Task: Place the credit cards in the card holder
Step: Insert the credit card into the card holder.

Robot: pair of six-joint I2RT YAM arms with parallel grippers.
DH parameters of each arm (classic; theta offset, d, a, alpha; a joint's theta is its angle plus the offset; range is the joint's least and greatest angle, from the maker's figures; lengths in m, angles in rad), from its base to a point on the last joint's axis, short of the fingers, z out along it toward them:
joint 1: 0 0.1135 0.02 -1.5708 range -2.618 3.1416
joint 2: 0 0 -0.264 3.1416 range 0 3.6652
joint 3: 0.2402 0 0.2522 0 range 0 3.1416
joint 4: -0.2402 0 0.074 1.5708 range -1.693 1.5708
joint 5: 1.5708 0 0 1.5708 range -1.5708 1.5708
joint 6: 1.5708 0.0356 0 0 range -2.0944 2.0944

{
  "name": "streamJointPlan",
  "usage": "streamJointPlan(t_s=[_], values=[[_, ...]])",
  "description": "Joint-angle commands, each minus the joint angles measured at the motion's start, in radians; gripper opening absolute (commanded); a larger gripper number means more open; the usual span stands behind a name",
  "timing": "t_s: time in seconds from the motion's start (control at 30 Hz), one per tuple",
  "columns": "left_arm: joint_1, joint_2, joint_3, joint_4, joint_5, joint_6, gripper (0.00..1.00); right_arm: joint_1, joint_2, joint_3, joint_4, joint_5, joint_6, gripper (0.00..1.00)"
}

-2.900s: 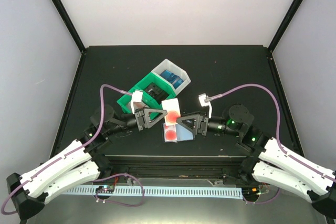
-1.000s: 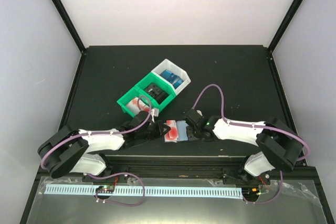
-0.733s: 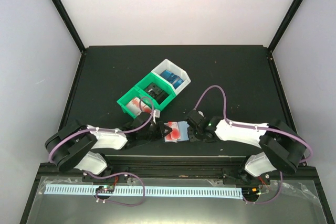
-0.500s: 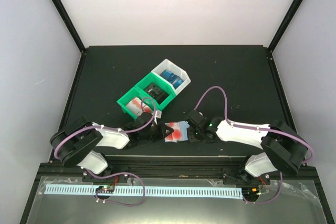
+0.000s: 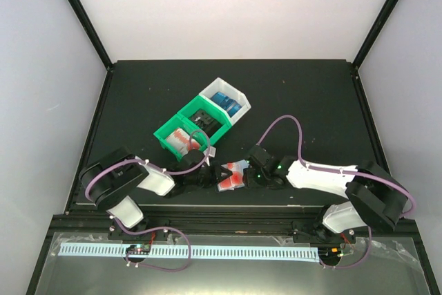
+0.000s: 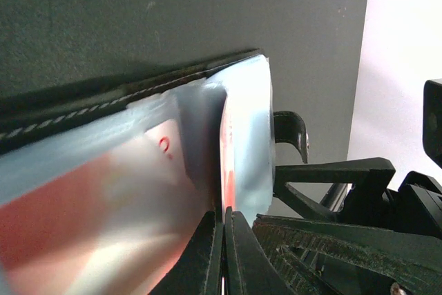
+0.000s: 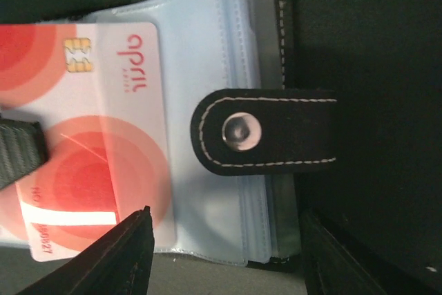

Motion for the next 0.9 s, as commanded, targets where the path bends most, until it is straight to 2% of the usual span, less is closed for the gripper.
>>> streamJointPlan(t_s=[0.0,0.33,0.67,0.87], values=[[-0.024,0.028,-0.001,0.045,0.011,-0.031,0.02,0.005,-0.003,-0.020,0.083,-0.067,0.032,0.60],[-0.043,0.086,0.016,0.104,0.004,-0.039,0.02,0.005,-0.019,-0.046,0.119,-0.083,0.063,0.62],[-0.126,0.058,0.020,0.085,-0.155,-0.116,0.01,0.005,-0.053,-0.098,0.177,-0.091,0.118,0.62],[-0.132,0.061,0.028,0.067,-0.153,-0.113,0.08,0.005,-0.066,-0.107,0.177,-0.089,0.121,0.62]])
